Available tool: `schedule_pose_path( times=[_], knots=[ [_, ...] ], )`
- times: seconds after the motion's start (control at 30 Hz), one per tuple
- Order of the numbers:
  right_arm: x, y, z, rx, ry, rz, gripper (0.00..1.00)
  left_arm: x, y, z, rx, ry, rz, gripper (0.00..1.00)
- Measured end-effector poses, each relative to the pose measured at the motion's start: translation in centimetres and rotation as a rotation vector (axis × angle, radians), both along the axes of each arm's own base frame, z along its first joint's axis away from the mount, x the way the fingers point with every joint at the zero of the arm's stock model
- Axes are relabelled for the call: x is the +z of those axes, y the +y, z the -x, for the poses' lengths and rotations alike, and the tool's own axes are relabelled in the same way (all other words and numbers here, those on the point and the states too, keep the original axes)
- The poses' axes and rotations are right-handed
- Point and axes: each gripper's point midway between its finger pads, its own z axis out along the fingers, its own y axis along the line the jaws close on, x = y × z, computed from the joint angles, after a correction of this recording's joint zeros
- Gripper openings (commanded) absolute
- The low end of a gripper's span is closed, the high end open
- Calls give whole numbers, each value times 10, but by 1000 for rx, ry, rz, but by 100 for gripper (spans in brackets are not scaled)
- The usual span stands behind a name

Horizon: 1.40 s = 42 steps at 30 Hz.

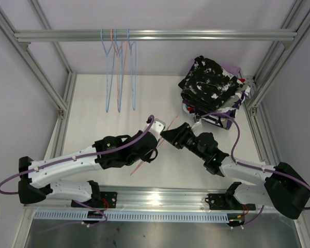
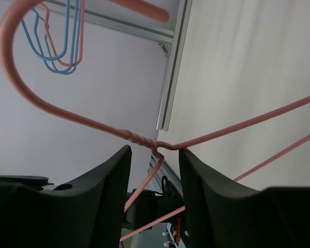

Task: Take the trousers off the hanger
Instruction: Place the hanger at the clothesline.

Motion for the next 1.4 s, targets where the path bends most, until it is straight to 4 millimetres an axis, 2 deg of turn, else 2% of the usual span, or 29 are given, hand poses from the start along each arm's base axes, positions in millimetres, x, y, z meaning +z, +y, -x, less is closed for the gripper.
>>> schedule_pose_path(
  times=[0.03,0.07,0.1,0.33,0.57,0.6,0.7,0.73,0.83,1.03,1.17,1.2,1.23,1.3,1.4],
  knots=[
    [0,2,0,4,3,-2,40,0,0,0,-1,-1,1,0],
    [-1,4,-1,8,6,-4,31,1,-1,0,-2,-2,2,0],
    [-2,6,0,13,9,-8,28,1,-1,-1,-4,-4,3,0],
    [-5,14,4,39,25,-24,21,2,-3,-1,-9,-8,9,0],
    [6,16,3,42,17,-57,0,-3,-5,2,-23,9,7,0],
    [6,16,3,42,16,-56,0,-4,-5,2,-25,11,7,1],
    [4,16,3,42,22,-51,0,-7,-5,2,-31,9,-2,14],
    [4,16,3,42,22,-51,0,-8,-5,2,-32,9,-5,25],
    [4,16,3,42,22,-51,0,-13,-4,2,-36,10,-20,39],
    [4,16,3,42,22,-51,0,-24,-7,5,-48,31,-30,50],
    [4,15,2,40,23,-51,0,-28,-6,6,-49,36,-40,49],
    [4,15,2,39,23,-51,0,-30,-6,6,-51,39,-39,45],
    [4,14,1,38,22,-51,0,-31,-7,6,-53,42,-38,36],
    [3,13,0,34,22,-51,0,-35,-9,9,-60,55,-29,28],
    [3,12,-1,31,23,-50,0,-40,-12,13,-74,75,-11,26]
  ],
)
